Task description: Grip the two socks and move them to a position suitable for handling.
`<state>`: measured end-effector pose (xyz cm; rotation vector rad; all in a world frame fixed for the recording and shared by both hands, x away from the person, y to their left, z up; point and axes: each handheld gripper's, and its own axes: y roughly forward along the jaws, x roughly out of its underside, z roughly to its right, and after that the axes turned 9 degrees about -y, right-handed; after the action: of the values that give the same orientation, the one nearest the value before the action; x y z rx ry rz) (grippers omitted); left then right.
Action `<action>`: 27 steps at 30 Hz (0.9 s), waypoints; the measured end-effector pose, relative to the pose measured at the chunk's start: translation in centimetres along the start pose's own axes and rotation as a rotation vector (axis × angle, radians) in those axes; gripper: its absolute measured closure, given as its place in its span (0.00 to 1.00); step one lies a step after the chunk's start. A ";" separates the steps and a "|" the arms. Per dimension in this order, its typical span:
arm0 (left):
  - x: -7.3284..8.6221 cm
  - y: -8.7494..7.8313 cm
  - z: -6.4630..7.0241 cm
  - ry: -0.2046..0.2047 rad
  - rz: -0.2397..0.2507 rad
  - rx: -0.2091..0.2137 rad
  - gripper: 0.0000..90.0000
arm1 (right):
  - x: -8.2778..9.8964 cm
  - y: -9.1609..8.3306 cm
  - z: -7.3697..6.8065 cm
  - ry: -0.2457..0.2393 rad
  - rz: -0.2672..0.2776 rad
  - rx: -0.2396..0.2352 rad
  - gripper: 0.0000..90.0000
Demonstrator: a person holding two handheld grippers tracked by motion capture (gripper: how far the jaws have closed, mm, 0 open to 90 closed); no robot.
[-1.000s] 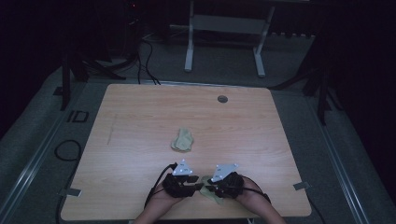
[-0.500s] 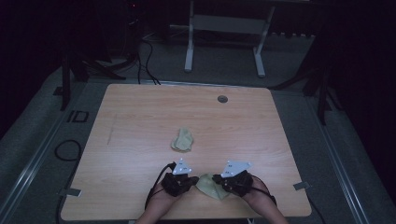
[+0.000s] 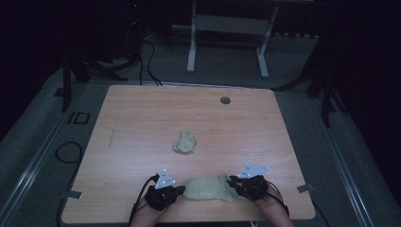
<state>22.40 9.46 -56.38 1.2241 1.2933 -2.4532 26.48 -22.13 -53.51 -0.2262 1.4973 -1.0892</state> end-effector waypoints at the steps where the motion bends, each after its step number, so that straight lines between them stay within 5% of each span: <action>1: 0.1 -0.1 0.0 -0.009 -0.010 0.007 0.99 | 0.2 0.0 0.1 0.006 -0.006 0.007 0.78; 4: 0.0 -1.0 -0.1 -0.020 0.037 -0.030 0.74 | 0.4 -0.3 0.3 0.022 -0.002 0.016 0.81; 7: -0.6 -2.0 -0.2 -0.032 0.096 -0.041 0.70 | 0.1 -0.7 0.3 0.003 0.011 0.026 0.91; 11: -1.5 -2.0 1.2 0.044 0.097 -0.009 0.94 | -0.9 -0.7 -0.2 -0.035 0.018 0.009 0.99; 14: -2.0 -0.4 2.2 0.088 0.048 -0.006 0.99 | -1.6 0.1 -0.4 -0.064 0.013 -0.008 0.99; 21: -2.1 2.4 1.3 0.063 -0.016 -0.033 0.99 | -1.1 3.3 0.0 -0.058 -0.071 -0.017 0.97; 27: -1.6 2.6 -0.1 0.033 -0.022 -0.065 0.99 | 0.1 2.7 0.2 0.008 -0.058 0.006 0.93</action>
<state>24.63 7.50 -56.97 1.2465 1.3912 -2.3954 27.81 -20.86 -55.50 -0.2630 1.5023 -1.1414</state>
